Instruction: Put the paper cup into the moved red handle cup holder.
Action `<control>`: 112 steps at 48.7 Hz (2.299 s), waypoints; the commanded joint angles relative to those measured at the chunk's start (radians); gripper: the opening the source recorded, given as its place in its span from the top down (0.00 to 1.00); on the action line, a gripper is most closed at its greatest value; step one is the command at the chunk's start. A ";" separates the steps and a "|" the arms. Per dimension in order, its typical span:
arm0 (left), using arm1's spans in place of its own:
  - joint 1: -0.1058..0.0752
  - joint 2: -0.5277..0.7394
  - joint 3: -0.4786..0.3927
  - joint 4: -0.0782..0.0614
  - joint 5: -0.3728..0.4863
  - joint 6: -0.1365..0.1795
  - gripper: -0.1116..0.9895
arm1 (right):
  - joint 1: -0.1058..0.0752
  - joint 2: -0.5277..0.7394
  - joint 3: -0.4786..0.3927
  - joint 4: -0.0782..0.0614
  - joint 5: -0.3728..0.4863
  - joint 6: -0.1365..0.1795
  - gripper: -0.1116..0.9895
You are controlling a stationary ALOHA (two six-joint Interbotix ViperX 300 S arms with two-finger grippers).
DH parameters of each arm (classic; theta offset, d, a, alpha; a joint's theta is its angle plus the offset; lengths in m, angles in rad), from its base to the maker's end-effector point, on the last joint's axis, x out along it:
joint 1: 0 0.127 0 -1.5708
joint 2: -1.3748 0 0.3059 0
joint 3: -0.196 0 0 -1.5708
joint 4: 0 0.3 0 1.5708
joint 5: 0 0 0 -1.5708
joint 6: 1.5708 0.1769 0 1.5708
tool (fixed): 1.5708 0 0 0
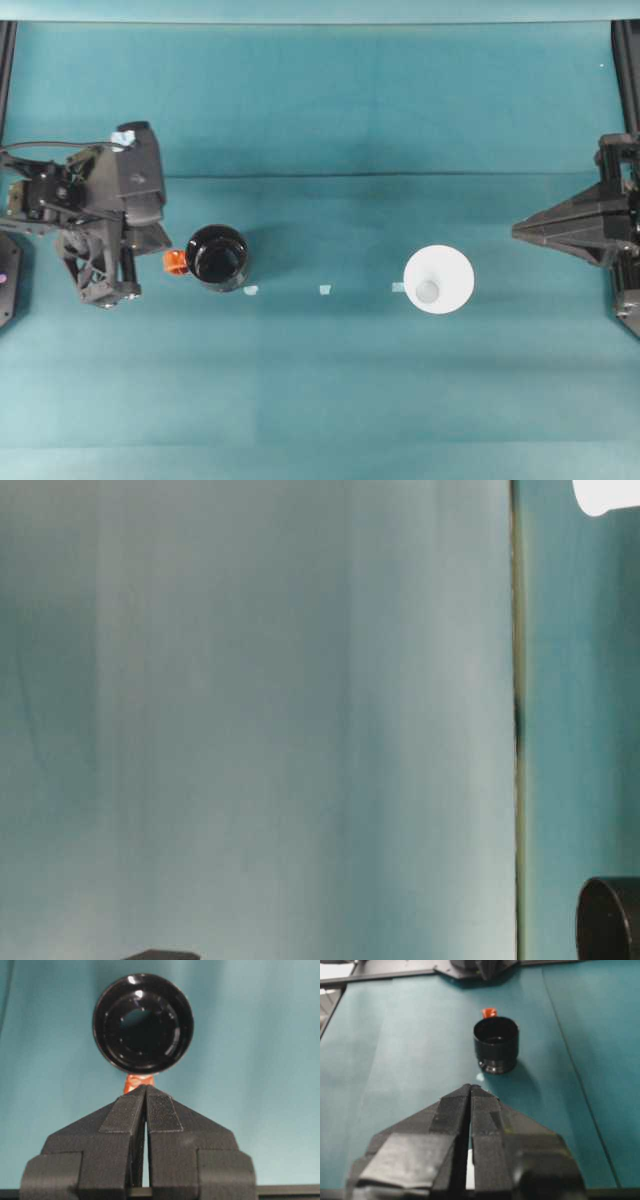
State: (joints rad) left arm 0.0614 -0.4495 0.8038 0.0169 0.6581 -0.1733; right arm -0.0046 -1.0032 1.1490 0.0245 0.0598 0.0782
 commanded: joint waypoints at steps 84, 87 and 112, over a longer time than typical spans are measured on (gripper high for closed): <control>-0.031 0.319 -0.003 0.003 -0.121 -0.008 0.06 | -0.011 0.005 -0.021 0.003 0.046 0.026 0.99; -0.029 0.319 -0.003 0.003 -0.120 -0.008 0.08 | -0.011 0.005 -0.020 0.003 0.046 0.026 0.99; -0.044 0.313 -0.014 0.003 -0.120 0.005 0.64 | -0.011 0.005 -0.021 0.005 0.048 0.026 0.99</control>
State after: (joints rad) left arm 0.0245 -0.1258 0.8069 0.0169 0.5415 -0.1687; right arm -0.0138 -1.0032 1.1490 0.0261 0.1104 0.0951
